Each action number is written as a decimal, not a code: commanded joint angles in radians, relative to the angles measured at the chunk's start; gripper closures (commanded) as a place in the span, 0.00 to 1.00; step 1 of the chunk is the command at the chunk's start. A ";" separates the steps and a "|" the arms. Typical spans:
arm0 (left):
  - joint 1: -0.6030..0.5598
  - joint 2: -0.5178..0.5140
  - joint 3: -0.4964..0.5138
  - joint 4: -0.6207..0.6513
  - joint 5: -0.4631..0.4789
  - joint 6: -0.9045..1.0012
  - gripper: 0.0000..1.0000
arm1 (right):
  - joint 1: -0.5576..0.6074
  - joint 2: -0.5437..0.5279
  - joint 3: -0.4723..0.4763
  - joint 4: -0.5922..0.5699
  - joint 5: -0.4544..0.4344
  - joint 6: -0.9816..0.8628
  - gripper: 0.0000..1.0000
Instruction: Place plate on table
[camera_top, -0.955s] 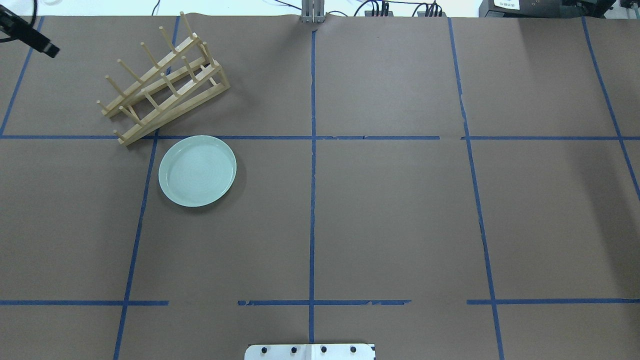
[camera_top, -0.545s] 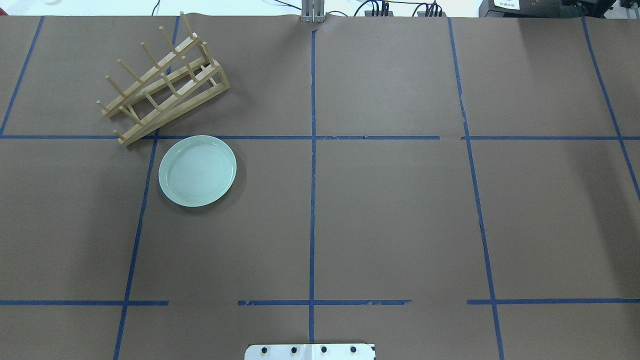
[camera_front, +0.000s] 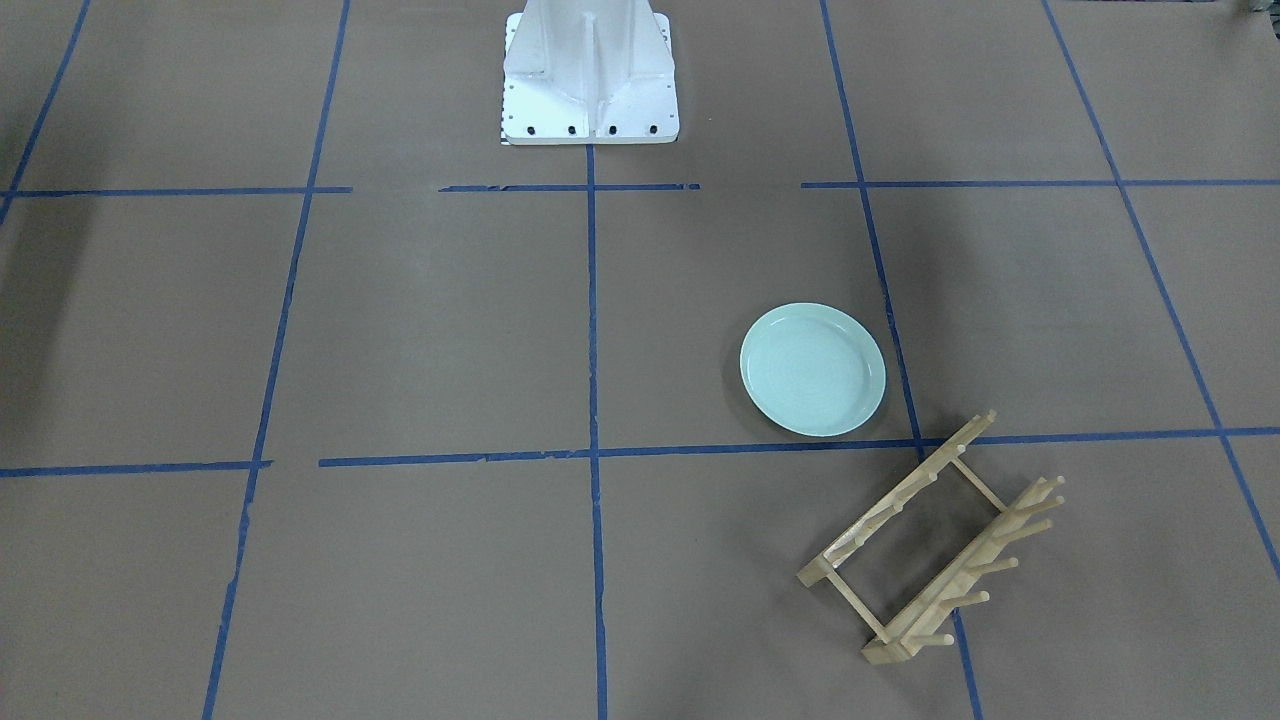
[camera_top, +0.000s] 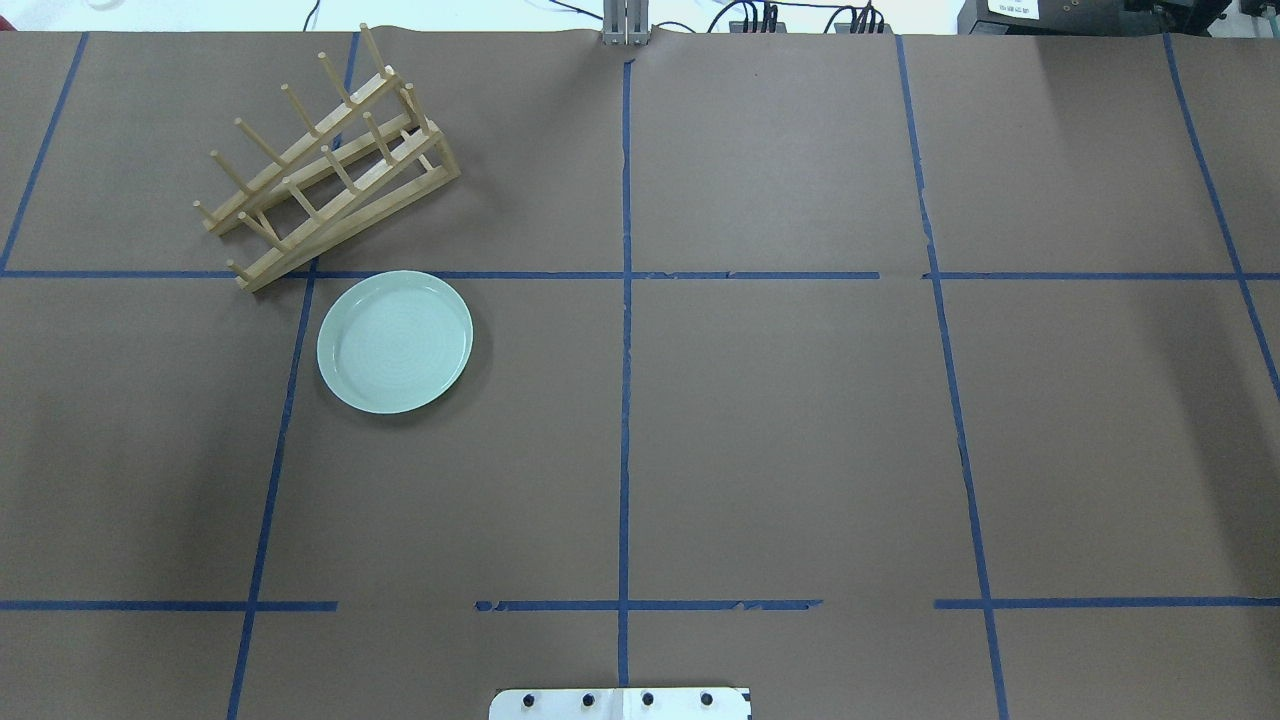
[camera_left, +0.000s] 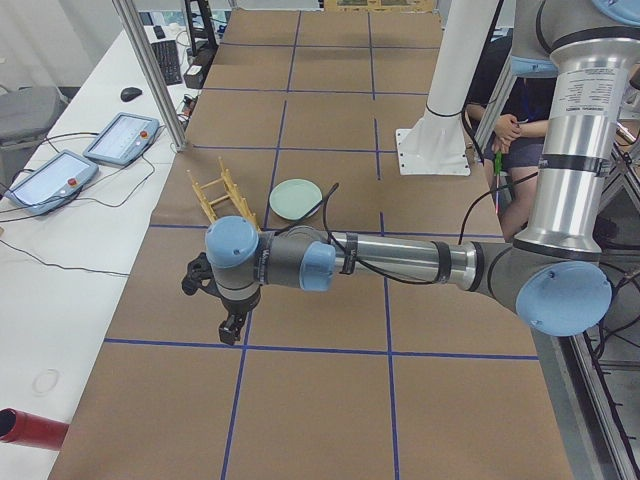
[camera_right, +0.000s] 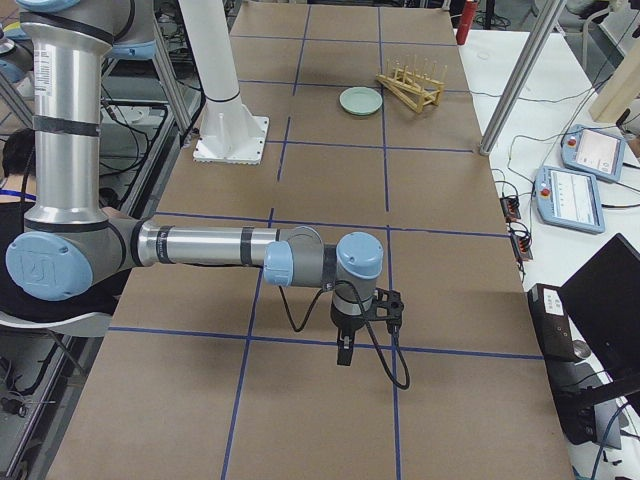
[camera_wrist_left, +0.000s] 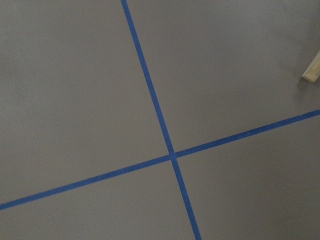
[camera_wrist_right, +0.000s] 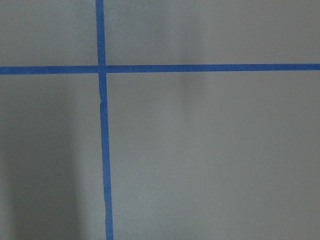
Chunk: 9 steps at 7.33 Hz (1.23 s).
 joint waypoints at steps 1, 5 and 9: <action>-0.002 0.063 -0.006 -0.002 0.004 -0.006 0.00 | 0.000 0.000 0.000 0.000 0.000 0.001 0.00; 0.001 0.063 -0.009 0.007 0.001 -0.009 0.00 | 0.000 0.000 0.000 0.000 0.000 -0.001 0.00; 0.003 0.062 -0.010 0.009 -0.001 -0.144 0.00 | 0.000 0.000 0.000 0.000 0.000 0.001 0.00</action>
